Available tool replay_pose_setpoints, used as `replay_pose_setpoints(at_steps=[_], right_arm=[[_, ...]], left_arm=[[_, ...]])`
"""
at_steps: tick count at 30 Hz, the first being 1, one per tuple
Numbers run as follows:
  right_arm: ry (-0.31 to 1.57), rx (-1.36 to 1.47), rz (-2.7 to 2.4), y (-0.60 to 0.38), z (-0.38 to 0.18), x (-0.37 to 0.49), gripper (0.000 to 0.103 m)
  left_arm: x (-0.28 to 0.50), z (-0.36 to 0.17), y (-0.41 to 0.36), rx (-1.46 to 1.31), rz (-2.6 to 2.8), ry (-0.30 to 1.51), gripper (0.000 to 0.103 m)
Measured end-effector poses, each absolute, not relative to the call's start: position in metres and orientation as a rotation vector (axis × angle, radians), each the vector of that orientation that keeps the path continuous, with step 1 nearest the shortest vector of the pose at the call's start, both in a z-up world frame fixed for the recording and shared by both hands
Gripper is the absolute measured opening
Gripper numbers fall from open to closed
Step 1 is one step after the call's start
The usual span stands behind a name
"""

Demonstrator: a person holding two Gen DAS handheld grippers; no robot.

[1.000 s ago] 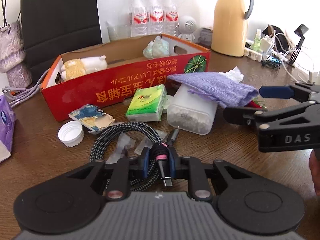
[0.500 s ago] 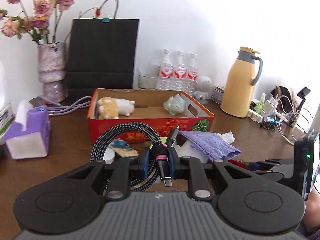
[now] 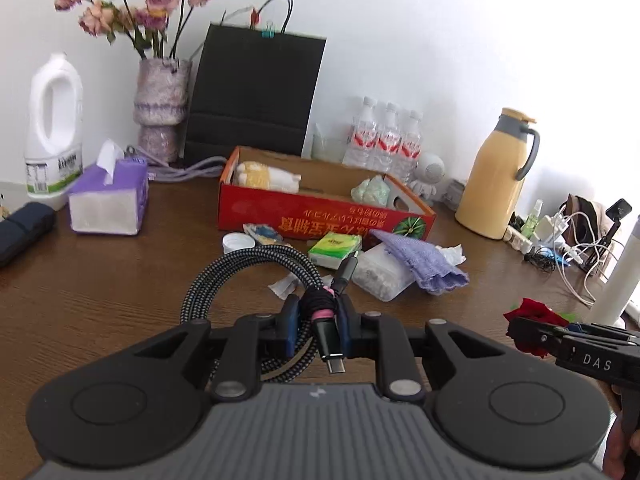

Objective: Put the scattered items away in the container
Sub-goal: 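Grasp the black cable with the left gripper while the right gripper grasps the red rose, then lower the cable and rose into the cardboard box and open both grippers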

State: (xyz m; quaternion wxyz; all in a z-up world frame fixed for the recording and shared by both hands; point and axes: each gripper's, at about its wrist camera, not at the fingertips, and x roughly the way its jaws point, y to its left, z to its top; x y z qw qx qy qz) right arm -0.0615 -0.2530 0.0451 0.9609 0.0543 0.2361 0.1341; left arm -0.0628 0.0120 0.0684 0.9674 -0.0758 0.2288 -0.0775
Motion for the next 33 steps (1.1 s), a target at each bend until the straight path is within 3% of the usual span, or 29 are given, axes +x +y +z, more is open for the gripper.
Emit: replay_pose_setpoints(at_steps=[7, 17, 30, 31, 33], right_arm=[[0.397, 0.111, 0.351, -0.240, 0.078, -0.013, 0.036], [0.356, 0.062, 0.396, -0.226, 0.143, 0.158, 0.037], [0.764, 0.067, 0.394, -0.205, 0.106, 0.391, 0.037], [0.807, 0.077, 0.399, -0.202, 0.098, 0.404, 0.037], [0.888, 0.101, 0.409, -0.198, 0.080, 0.427, 0.037]], left_arm=[[-0.007, 0.099, 0.002, -0.070, -0.164, 0.404, 0.020], [0.190, 0.143, -0.047, 0.068, -0.246, 0.427, 0.021], [0.373, 0.054, -0.087, 0.284, -0.299, 0.728, 0.022], [0.380, 0.048, -0.088, 0.288, -0.303, 0.739, 0.025], [0.387, 0.040, -0.091, 0.297, -0.340, 0.751, 0.045]])
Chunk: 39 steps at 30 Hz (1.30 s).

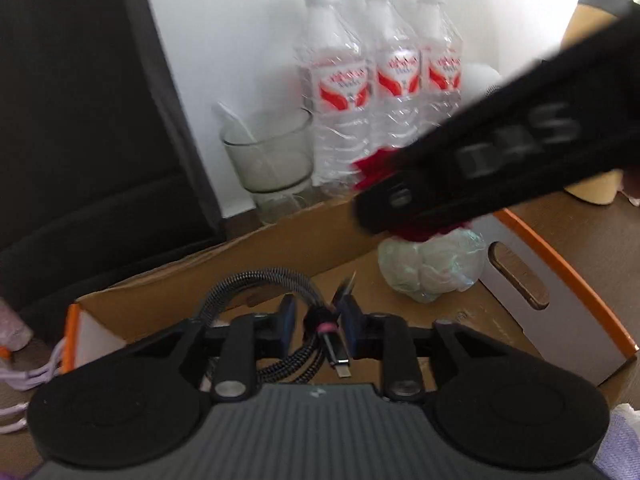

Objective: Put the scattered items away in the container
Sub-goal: 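Lower the cable and rose into the cardboard box and open both grippers, then withdraw both tools from the box back over the table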

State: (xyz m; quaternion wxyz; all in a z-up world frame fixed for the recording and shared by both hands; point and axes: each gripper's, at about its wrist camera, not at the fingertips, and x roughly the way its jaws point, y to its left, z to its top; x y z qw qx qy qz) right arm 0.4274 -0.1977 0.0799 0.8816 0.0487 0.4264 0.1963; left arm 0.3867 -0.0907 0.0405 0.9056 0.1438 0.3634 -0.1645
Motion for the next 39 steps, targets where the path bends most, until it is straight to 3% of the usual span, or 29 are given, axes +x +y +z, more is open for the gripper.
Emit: replay_pose_setpoints(at_steps=[1, 4, 7, 15, 22, 26, 27, 28, 29, 31, 39], right_arm=[[0.917, 0.110, 0.410, -0.195, 0.072, 0.437, 0.037], [0.958, 0.113, 0.395, -0.191, 0.056, 0.452, 0.037], [0.956, 0.120, 0.415, -0.192, 0.051, 0.452, 0.038], [0.957, 0.024, 0.468, -0.142, 0.042, 0.451, 0.041], [0.924, -0.025, 0.434, -0.127, 0.051, 0.444, 0.044], [0.898, -0.048, 0.357, -0.148, 0.073, 0.436, 0.062], [0.899, -0.044, 0.340, -0.155, 0.079, 0.434, 0.062], [0.908, -0.027, 0.332, -0.162, 0.083, 0.432, 0.062], [0.923, 0.001, 0.325, -0.169, 0.087, 0.430, 0.062], [0.950, 0.035, 0.308, -0.182, 0.092, 0.420, 0.063], [0.945, 0.036, 0.266, -0.198, 0.102, 0.353, 0.069]], left_arm=[[0.387, 0.040, -0.090, 0.299, -0.358, 0.740, 0.052], [0.386, 0.047, -0.075, 0.263, -0.390, 0.722, 0.056], [0.382, 0.068, -0.040, 0.167, -0.392, 0.695, 0.066], [0.372, 0.104, 0.042, 0.072, -0.211, 0.648, 0.070], [0.375, 0.089, 0.043, 0.102, -0.191, 0.730, 0.071], [0.372, 0.086, 0.043, 0.057, -0.170, 0.759, 0.068], [0.370, 0.088, 0.044, 0.045, -0.160, 0.766, 0.068], [0.368, 0.090, 0.045, 0.028, -0.148, 0.770, 0.070], [0.366, 0.091, 0.047, 0.004, -0.130, 0.771, 0.080], [0.361, 0.089, 0.047, -0.029, -0.090, 0.791, 0.089], [0.305, 0.109, 0.036, -0.061, 0.023, 0.769, 0.093]])
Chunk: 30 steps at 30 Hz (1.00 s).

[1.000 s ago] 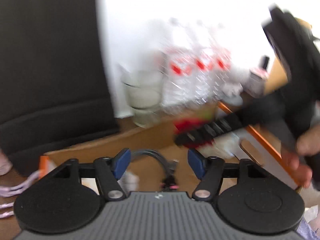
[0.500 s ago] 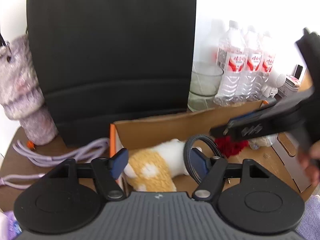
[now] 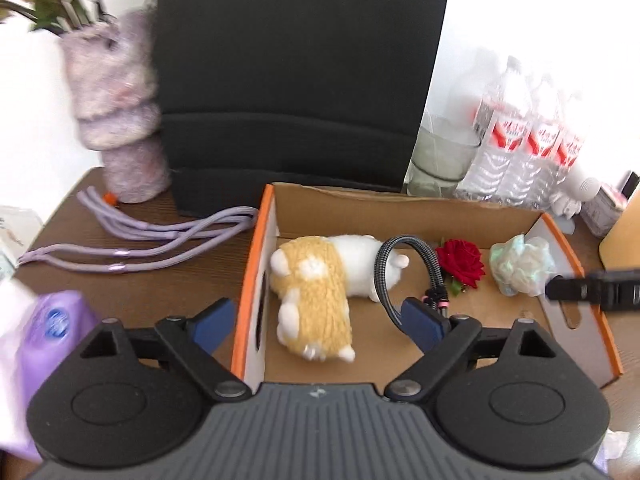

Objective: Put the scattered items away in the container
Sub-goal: 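Withdraw both tools from the box back over the table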

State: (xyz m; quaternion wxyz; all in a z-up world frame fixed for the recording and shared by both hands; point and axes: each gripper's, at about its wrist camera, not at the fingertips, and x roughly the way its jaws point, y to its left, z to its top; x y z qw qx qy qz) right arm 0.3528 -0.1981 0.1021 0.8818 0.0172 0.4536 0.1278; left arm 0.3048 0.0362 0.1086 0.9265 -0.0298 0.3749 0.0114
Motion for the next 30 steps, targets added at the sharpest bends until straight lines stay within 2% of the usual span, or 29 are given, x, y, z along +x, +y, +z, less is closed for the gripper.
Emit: replay_pose_setpoints(at_steps=[3, 5, 7, 8, 12, 19, 21, 26, 30], right_arm=[[0.837, 0.023, 0.245, -0.198, 0.108, 0.313, 0.073], [0.663, -0.005, 0.227, -0.195, 0.109, 0.273, 0.073], [0.461, -0.040, 0.213, -0.194, 0.107, 0.230, 0.078], [0.384, -0.055, 0.209, -0.193, 0.104, 0.211, 0.085], [0.243, -0.038, 0.186, -0.195, 0.091, 0.164, 0.087], [0.283, -0.016, 0.181, -0.203, 0.081, 0.132, 0.087], [0.305, 0.016, 0.189, -0.208, 0.078, 0.111, 0.090], [0.405, 0.036, 0.196, -0.223, 0.062, 0.063, 0.091], [0.454, 0.012, 0.220, -0.230, 0.051, 0.020, 0.092]], left_arm=[[0.262, 0.123, 0.028, -0.056, 0.039, 0.600, 0.098], [0.225, 0.126, 0.020, -0.055, 0.024, 0.422, 0.103], [0.192, 0.123, 0.013, -0.043, -0.001, 0.292, 0.103], [0.179, 0.120, 0.010, -0.034, -0.012, 0.261, 0.103], [0.143, 0.106, 0.006, -0.027, -0.029, 0.202, 0.103], [0.095, 0.101, 0.007, -0.040, -0.005, 0.236, 0.103], [0.081, 0.097, 0.007, -0.042, -0.003, 0.269, 0.103], [0.035, 0.083, -0.004, -0.007, -0.017, 0.380, 0.103], [-0.014, 0.069, -0.017, 0.018, -0.055, 0.400, 0.103]])
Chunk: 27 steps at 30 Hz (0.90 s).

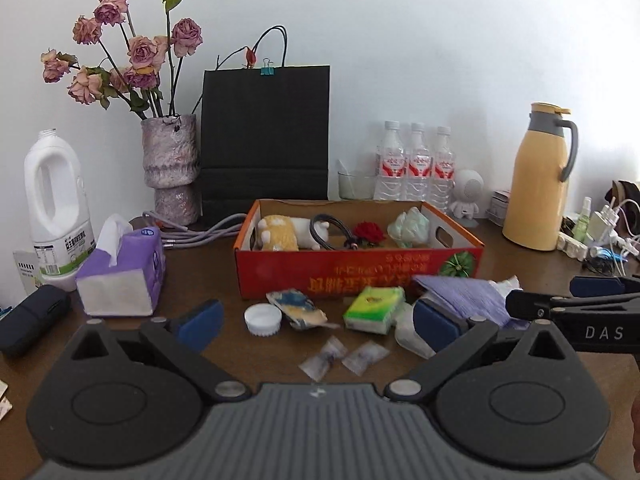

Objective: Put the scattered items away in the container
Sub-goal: 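Withdraw both tools from the box back over the table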

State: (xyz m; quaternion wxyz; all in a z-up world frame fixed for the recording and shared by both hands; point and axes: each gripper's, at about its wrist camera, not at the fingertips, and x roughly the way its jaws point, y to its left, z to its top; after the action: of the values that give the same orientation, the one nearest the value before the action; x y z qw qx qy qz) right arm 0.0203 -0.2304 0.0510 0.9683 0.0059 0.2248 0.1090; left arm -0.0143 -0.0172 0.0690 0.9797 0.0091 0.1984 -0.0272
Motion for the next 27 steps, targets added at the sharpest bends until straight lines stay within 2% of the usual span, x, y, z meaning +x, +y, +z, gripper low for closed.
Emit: replay_pose_setpoints(at_steps=[10, 27], right_arm=[[0.560, 0.036, 0.286, -0.236, 0.019, -0.047, 0.094], [0.564, 0.025, 0.287, -0.232, 0.017, -0.024, 0.094]], left_arm=[[-0.072, 0.052, -0.027, 0.060, -0.080, 0.456, 0.103], [-0.030, 0.046, -0.018, 0.045, -0.034, 0.492, 0.103]])
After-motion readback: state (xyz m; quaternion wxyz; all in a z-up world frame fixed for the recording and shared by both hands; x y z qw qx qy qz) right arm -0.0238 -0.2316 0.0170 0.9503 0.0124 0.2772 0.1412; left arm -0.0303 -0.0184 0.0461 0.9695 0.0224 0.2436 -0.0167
